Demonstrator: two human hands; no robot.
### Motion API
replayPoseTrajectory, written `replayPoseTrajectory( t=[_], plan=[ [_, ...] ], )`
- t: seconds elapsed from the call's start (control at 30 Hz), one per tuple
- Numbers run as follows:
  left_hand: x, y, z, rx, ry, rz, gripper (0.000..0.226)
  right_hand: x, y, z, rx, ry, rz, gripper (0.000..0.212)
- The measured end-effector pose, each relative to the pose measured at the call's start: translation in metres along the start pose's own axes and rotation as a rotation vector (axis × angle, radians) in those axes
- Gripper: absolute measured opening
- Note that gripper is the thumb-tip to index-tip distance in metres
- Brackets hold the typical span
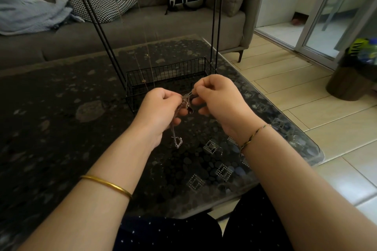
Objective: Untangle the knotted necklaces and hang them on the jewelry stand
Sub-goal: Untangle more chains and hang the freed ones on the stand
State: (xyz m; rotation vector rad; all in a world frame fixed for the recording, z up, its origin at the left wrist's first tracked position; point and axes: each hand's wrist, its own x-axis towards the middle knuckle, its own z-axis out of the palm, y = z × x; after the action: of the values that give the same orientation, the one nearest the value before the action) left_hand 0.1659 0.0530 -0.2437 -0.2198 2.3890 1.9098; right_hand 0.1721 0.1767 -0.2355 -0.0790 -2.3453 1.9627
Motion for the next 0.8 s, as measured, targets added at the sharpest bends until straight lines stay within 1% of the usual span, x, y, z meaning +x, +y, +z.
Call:
replayPoseTrajectory(
  t=[0.13,0.3,0.43,0.53,0.63,0.73,0.8],
  plan=[
    [0.0003,0.0011,0.0005,-0.010,-0.010,-0.004,0.006,-0.0005,-0.0021,-0.0001,0.184,-0.013,0.055,0.016],
    [-0.0008,0.0029,0.0027,-0.093,-0.042,-0.018,0.007,0.0006,-0.0017,-0.0037,0.196,0.013,0.097,0.017],
    [-0.0008,0.0049,0.0022,-0.164,-0.030,-0.014,0.013,0.0006,-0.0038,-0.0038,0.290,-0.062,0.166,0.020],
    [-0.0024,0.0065,0.0022,-0.175,-0.024,0.027,0.017,-0.0003,-0.0046,-0.0009,0.265,-0.128,0.186,0.020],
    [-0.0020,0.0064,0.0035,-0.175,0.007,0.051,0.016,-0.0013,-0.0048,0.0015,0.256,-0.166,0.188,0.018],
    [-0.0013,0.0077,0.0036,-0.177,0.055,0.068,0.009,-0.0026,-0.0051,0.0016,0.254,-0.202,0.169,0.009],
    [-0.0025,0.0085,0.0030,-0.172,0.068,0.087,0.010,-0.0034,-0.0053,0.0000,0.218,-0.222,0.154,0.005]
  ],
)
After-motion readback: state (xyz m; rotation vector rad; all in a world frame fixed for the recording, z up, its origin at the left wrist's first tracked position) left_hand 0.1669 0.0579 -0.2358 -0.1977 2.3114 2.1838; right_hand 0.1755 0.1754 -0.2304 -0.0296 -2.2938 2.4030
